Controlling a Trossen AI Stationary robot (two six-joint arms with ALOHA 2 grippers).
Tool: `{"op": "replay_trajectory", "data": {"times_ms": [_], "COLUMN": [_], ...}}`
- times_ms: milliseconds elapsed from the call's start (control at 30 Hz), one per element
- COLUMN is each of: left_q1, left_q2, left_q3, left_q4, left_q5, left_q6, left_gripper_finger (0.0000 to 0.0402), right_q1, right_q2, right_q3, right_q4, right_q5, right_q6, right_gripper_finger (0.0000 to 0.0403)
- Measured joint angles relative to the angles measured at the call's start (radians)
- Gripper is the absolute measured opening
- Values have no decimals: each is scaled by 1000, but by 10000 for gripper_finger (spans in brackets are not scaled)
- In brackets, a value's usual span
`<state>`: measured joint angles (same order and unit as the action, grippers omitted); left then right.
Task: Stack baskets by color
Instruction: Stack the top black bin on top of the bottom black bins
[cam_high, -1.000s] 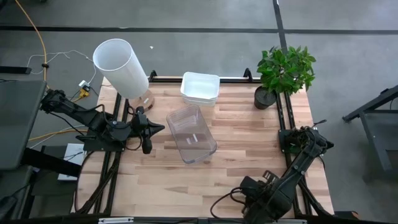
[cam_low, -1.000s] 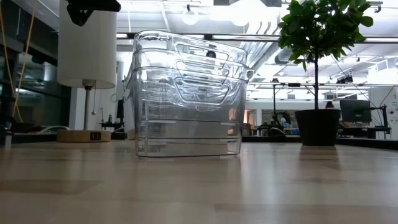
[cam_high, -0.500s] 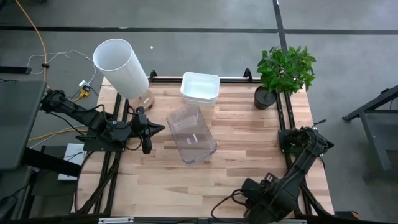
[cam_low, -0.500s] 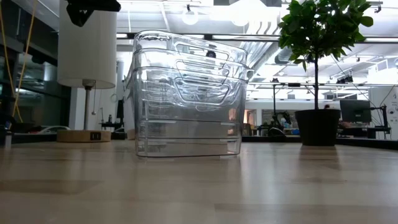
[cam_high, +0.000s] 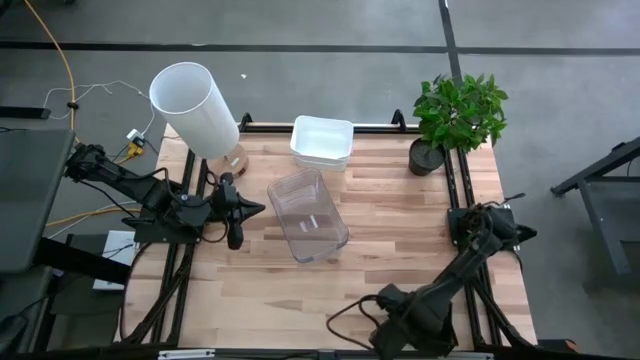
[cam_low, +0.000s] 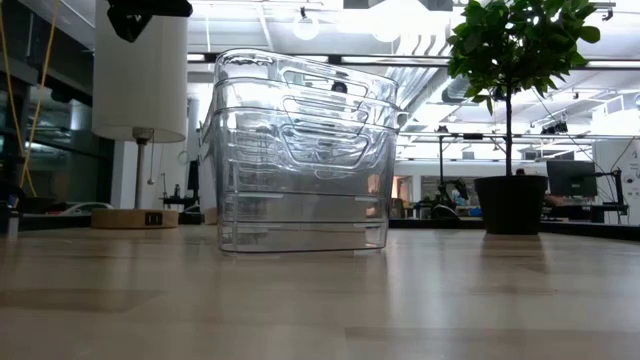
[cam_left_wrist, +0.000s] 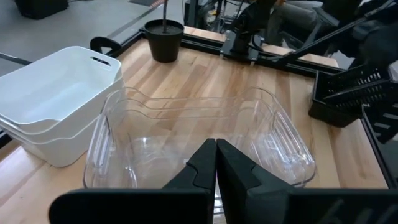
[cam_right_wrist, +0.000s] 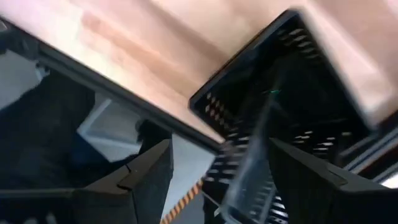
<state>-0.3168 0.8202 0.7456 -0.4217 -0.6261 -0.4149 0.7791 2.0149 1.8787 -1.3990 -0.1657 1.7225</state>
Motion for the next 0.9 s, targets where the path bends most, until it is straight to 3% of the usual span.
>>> {"op": "replay_trajectory", "data": {"times_ms": [100,567,700,900], "left_q1": [0,0,0,0], "left_q2": [0,0,0,0], "left_q3": [0,0,0,0], "left_q4": [0,0,0,0], "left_q5": [15,17,17,17], "left_q6": [22,44,44,44], "left_gripper_finger": [0,0,0,0], "right_q1": [-9,-33,-33,-32], "right_q2": [1,2,2,2], "right_q3": [-75,-261,-260,-225], "right_q4": [90,164,146,60], "right_q5": [-56,-147,-136,-138], "right_q6": [0,5,4,-22], "right_gripper_finger": [248,234,178,29]}}
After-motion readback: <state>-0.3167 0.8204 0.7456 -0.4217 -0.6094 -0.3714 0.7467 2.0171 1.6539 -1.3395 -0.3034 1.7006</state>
